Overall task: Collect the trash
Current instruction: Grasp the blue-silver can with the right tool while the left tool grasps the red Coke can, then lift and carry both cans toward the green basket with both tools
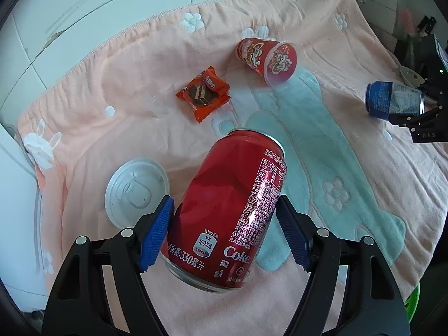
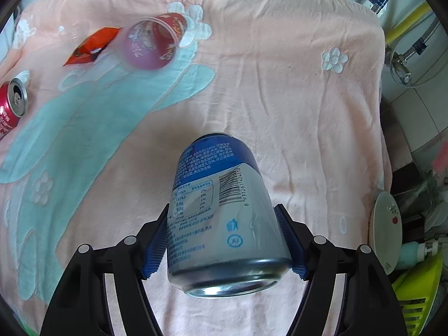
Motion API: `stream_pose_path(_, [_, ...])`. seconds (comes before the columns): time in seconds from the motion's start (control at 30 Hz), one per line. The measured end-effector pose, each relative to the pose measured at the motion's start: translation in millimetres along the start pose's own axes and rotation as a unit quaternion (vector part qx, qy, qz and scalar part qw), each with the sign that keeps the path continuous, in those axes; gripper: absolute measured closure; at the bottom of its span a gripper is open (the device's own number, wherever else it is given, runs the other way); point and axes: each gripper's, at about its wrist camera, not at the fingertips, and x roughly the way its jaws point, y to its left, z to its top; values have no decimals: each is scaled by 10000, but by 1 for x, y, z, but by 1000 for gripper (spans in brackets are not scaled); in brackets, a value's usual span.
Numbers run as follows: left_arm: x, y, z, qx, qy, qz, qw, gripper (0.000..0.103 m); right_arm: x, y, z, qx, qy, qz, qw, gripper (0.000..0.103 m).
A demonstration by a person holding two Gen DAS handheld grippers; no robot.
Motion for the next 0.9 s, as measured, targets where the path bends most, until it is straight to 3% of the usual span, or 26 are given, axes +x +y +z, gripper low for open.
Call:
stream_pose_path(0.47, [-47, -20, -36, -210, -118, 4, 9997, 33, -28, 28, -40, -153, -115, 407, 9990, 36])
stream_pose_path(0.77, [-42, -30, -52, -168, 95, -51, 9998, 33, -19, 34, -51, -172, 91, 524, 9984, 36])
stream_pose_path(0.9, [-35, -32, -52, -163, 229, -125, 9995, 32, -13, 33, -50, -99, 176, 620, 9979, 28])
